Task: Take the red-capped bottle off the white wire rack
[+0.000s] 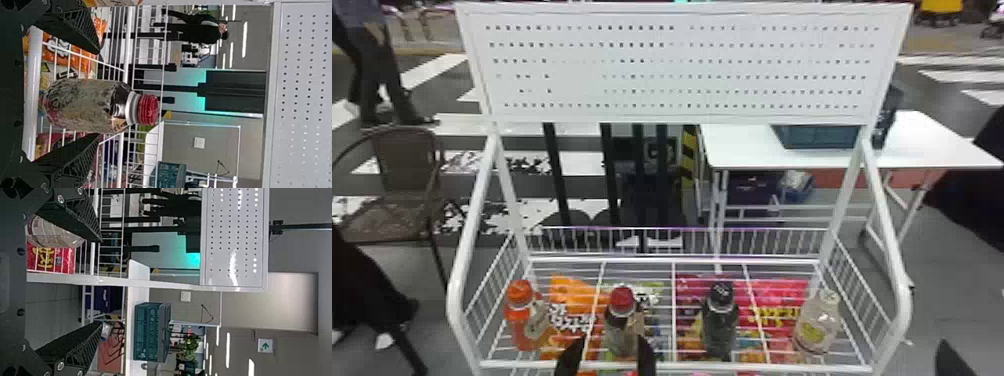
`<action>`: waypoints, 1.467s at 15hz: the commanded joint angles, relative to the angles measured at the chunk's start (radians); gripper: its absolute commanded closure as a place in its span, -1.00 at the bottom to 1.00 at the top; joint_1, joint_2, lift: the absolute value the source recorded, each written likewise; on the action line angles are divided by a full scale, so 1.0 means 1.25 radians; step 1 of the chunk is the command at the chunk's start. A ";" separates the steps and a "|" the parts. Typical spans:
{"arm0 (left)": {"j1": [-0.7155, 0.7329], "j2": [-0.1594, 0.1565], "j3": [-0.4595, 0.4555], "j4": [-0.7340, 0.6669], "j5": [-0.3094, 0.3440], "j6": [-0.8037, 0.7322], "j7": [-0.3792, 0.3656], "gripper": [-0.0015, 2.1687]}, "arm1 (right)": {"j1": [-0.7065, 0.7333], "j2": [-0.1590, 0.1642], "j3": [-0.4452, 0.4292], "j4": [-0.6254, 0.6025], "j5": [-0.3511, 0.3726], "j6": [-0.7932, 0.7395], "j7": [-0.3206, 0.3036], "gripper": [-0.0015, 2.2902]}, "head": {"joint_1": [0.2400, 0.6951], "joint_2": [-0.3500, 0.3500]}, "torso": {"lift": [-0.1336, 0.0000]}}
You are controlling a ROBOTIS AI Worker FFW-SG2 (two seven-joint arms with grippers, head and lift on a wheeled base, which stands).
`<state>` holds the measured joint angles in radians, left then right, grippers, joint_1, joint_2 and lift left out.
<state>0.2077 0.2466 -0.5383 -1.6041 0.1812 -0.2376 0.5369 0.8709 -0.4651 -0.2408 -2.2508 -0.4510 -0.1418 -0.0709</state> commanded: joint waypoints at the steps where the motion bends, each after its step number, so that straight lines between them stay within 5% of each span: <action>1: -0.034 -0.006 -0.007 0.043 0.012 -0.004 -0.005 -0.86 | 0.002 -0.001 0.000 -0.002 0.001 0.000 -0.001 -0.88 | 0.14 0.00 | 1.00; 10: -0.161 -0.030 -0.049 0.179 0.038 -0.007 -0.025 -0.86 | 0.018 -0.006 -0.015 -0.012 0.002 0.000 -0.002 -0.88 | 0.14 0.00 | 1.00; 12: -0.174 -0.029 -0.049 0.191 0.048 -0.007 -0.025 -0.48 | 0.022 -0.005 -0.023 -0.012 0.002 0.000 -0.002 -0.88 | 0.14 0.00 | 1.00; 14: -0.176 -0.027 -0.048 0.190 0.056 -0.007 -0.010 0.43 | 0.024 -0.005 -0.028 -0.012 0.002 0.000 -0.002 -0.88 | 0.14 0.00 | 1.00; 15: -0.175 -0.025 -0.048 0.186 0.058 -0.007 -0.007 0.58 | 0.022 -0.005 -0.028 -0.011 0.002 0.000 -0.002 -0.88 | 0.14 0.00 | 1.00; 19: -0.159 -0.021 -0.047 0.152 0.059 -0.002 -0.005 0.58 | 0.010 -0.005 -0.028 -0.008 0.000 0.002 -0.002 -0.88 | 0.14 0.00 | 1.00; 22: -0.094 0.011 -0.030 -0.045 0.038 0.172 0.016 0.58 | 0.004 -0.007 -0.027 -0.005 -0.001 0.007 -0.002 -0.88 | 0.14 0.00 | 1.00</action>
<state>0.0481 0.2393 -0.5875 -1.5284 0.2430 -0.1455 0.5524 0.8803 -0.4726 -0.2750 -2.2584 -0.4520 -0.1351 -0.0736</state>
